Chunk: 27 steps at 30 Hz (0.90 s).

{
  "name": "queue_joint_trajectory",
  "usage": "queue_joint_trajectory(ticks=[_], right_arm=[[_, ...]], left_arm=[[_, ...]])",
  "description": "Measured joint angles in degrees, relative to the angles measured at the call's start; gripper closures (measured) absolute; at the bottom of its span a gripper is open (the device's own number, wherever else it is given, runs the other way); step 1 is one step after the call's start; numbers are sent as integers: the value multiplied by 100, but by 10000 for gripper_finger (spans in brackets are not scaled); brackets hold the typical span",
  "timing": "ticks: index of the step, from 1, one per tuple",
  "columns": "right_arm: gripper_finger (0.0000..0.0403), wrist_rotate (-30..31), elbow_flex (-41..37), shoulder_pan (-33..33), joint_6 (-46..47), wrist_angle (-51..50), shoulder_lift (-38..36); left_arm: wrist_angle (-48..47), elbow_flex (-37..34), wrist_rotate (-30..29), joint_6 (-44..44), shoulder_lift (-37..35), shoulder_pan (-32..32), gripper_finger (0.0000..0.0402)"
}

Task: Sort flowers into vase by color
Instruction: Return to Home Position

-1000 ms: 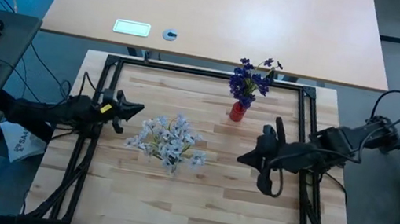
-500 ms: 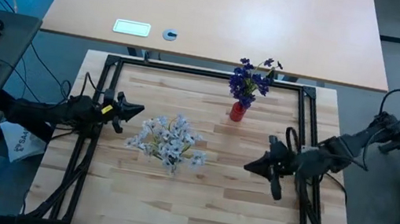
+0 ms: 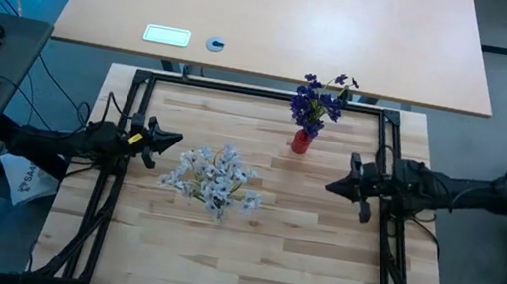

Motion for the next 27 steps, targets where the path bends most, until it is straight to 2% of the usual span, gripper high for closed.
queue_joint_trajectory(ticks=[7,12,21,27], right_arm=[[403,-187,-973,-244,0,47,-1493],[403,-186,-1419,-244,-78,258,-2103],[403,-186,-1986,-244,-407,298,-2615],[403,0,-2159,-238,-687,664,-2593]], left_arm=[[0,0,0,0,0,0,401],[0,0,0,0,0,0,401],[0,0,0,0,0,0,401],[-2,0,-2,0,0,-2,401]])
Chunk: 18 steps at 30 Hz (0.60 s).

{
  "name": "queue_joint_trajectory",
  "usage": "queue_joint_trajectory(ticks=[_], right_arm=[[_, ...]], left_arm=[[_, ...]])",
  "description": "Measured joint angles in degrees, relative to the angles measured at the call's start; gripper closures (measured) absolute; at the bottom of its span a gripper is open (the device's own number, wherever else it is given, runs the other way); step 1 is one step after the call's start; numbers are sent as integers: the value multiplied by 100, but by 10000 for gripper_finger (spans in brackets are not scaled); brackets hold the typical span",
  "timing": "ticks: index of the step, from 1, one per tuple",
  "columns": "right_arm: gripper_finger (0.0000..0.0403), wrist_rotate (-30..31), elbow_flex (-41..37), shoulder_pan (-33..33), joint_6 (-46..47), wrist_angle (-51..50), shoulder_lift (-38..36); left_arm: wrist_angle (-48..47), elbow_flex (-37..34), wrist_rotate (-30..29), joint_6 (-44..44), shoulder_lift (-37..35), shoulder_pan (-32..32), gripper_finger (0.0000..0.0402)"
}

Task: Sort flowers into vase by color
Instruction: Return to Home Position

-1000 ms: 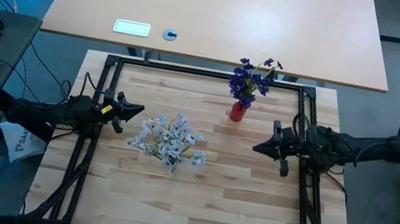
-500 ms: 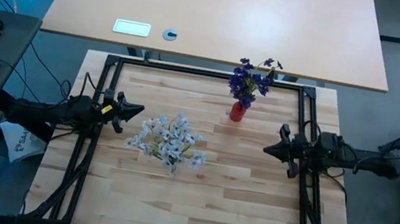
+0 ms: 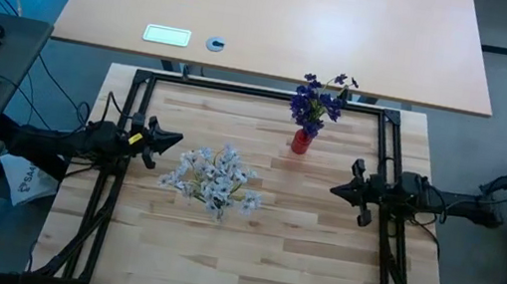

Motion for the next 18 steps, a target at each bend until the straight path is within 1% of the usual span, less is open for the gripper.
queue_joint_trajectory(ticks=[4,18], right_arm=[[403,390,0,0,288,-72,0],[403,396,0,0,389,-70,0]], left_arm=[[0,0,0,0,0,0,401],[0,0,0,0,0,0,401]])
